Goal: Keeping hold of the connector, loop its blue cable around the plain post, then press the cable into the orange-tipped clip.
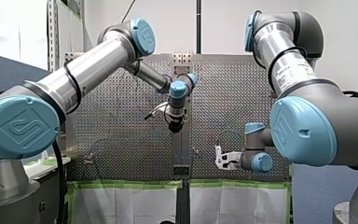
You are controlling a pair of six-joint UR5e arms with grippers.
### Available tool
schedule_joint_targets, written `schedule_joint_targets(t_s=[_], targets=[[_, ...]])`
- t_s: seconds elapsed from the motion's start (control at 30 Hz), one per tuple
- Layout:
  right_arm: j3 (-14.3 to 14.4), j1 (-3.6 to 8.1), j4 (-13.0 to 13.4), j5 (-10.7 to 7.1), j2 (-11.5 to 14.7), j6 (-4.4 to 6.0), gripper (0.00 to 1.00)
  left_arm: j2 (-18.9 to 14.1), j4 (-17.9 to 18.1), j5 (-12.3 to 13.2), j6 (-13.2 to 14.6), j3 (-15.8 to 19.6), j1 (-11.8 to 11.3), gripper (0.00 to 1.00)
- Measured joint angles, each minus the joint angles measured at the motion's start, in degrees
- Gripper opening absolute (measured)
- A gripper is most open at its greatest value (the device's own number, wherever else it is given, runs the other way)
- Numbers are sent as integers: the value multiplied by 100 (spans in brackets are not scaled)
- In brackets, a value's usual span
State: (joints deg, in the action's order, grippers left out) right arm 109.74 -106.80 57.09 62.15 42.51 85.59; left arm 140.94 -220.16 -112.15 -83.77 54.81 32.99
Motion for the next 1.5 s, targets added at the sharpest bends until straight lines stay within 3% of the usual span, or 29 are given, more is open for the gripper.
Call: schedule_joint_targets(t_s=[0.23, 0.47, 0.9, 1.33, 1.5], targets=[[0, -3, 4, 0, 0, 0, 0, 368, -401, 202, -66, -245, 65, 99], [0, -13, 13, -2, 0, -5, 0, 446, -729, 242, -79, -341, 8, 99], [-24, -42, -20, -6, 0, -20, 0, 488, -384, 355, -200, -451, -44, 99], [-30, -57, -13, -9, 0, -23, 0, 1126, -299, 454, -218, -554, -11, 99], [-29, -59, -6, -9, 0, -29, 0, 1207, -198, 486, -235, -618, -26, 99]])
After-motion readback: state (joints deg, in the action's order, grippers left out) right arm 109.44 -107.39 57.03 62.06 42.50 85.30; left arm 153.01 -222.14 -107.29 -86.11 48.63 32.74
